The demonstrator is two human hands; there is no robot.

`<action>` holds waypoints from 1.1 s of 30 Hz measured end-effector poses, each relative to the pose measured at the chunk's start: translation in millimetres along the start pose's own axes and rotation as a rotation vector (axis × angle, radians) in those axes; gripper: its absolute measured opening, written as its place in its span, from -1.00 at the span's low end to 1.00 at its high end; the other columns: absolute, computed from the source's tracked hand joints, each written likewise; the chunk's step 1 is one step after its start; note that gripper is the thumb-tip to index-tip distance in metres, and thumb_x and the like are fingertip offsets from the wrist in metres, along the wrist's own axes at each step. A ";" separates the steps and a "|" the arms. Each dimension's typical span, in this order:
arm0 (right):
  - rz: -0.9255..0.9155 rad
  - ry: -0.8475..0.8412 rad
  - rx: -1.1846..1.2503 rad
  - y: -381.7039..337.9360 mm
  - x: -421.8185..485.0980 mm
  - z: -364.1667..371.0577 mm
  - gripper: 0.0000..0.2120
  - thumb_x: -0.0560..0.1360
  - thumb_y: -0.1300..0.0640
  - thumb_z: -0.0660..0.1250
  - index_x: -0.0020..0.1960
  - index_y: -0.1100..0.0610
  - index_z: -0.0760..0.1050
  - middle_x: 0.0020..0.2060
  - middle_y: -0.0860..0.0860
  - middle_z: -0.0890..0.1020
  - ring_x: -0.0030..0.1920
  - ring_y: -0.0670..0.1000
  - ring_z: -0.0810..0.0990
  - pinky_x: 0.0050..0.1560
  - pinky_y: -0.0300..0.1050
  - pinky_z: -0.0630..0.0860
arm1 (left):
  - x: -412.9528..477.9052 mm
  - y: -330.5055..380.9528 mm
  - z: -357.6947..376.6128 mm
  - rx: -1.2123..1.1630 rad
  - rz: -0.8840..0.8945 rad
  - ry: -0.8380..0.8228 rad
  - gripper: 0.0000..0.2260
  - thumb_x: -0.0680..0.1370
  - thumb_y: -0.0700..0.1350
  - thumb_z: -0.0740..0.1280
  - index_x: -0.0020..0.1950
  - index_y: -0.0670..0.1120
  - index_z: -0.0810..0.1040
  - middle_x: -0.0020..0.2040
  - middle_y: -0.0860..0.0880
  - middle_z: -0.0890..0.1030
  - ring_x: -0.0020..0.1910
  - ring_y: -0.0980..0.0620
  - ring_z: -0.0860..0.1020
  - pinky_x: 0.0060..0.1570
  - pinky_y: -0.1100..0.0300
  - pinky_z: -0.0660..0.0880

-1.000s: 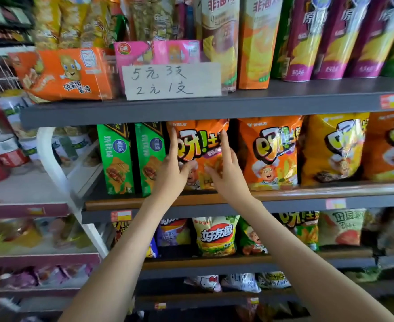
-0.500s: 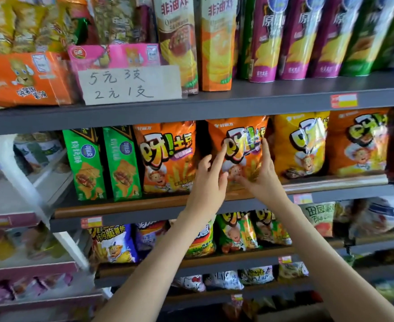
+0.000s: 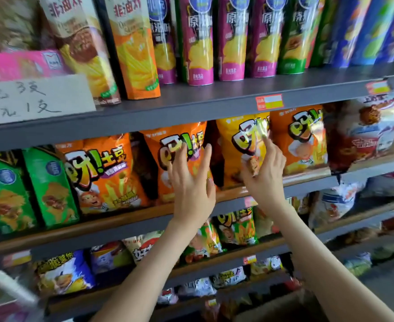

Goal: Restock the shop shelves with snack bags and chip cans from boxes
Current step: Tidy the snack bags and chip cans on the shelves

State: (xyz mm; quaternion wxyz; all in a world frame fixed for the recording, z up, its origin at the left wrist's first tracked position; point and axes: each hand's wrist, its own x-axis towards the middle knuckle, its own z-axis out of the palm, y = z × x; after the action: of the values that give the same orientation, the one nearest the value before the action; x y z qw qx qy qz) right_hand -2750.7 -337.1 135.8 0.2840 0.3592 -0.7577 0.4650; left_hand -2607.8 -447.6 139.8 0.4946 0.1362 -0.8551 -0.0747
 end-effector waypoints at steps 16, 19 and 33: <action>-0.090 -0.406 0.136 67.8 22.9 -21.7 -0.12 0.49 -0.11 0.38 0.58 0.08 -0.08 0.41 0.18 0.35 0.32 0.26 0.38 0.25 0.19 0.38 | 42.3 66.6 76.7 0.062 -0.384 -0.421 -0.32 0.68 -0.17 0.13 0.49 0.29 -0.30 0.46 -0.28 0.25 -0.04 -0.20 0.57 -0.21 0.08 0.45; -0.162 -0.189 0.154 94.7 35.6 -50.4 -0.33 0.50 0.13 0.34 0.52 0.18 0.12 0.34 0.21 0.41 0.29 0.22 0.39 0.27 0.15 0.36 | 45.4 60.0 78.2 0.030 -0.402 -0.428 -0.14 0.64 -0.33 0.13 0.43 0.42 -0.39 0.44 -0.25 0.28 -0.06 -0.15 0.61 -0.26 0.00 0.56; 0.196 -0.243 -0.163 152.8 53.4 -62.0 0.00 0.35 -0.07 0.49 0.58 0.11 -0.03 0.41 0.34 0.26 0.26 0.44 0.38 0.17 0.35 0.38 | 45.6 57.5 88.8 0.028 -0.314 -0.476 -0.13 0.55 -0.04 0.37 0.45 0.26 -0.33 0.56 -0.31 0.00 0.53 -0.25 0.13 0.44 -0.04 0.18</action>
State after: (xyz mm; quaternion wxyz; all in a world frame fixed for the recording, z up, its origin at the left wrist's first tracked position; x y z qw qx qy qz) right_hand -2899.2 -248.4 125.3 0.1718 0.3127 -0.8531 0.3806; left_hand -2715.4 -407.5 148.2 0.2604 0.2523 -0.9165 -0.1687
